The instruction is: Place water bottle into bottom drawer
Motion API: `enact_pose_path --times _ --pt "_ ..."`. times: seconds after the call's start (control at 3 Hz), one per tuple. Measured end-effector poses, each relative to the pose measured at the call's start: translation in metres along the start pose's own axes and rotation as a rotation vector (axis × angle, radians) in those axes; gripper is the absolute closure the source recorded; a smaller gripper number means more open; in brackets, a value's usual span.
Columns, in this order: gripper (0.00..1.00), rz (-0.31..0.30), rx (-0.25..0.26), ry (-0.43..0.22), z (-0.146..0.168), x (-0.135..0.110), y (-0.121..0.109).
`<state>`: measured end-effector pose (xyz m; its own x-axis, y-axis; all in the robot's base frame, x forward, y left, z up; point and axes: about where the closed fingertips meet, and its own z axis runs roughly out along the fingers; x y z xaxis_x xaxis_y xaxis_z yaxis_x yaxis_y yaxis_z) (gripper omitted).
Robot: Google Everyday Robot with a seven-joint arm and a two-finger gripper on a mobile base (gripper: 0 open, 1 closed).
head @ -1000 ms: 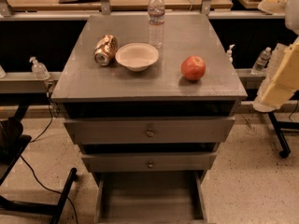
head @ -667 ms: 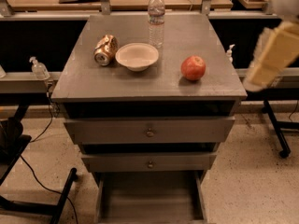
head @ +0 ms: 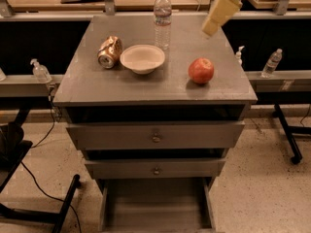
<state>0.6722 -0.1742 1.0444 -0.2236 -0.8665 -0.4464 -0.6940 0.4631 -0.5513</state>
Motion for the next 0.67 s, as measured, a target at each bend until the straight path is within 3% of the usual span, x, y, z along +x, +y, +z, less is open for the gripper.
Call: enact_pose_path --times 0.33,0.67 --pt "0.0 0.162 0.001 -0.139 0.059 -0.017 -0.011" --pt "0.0 0.261 0.019 -0.347 0.094 -0.058 -0.024"
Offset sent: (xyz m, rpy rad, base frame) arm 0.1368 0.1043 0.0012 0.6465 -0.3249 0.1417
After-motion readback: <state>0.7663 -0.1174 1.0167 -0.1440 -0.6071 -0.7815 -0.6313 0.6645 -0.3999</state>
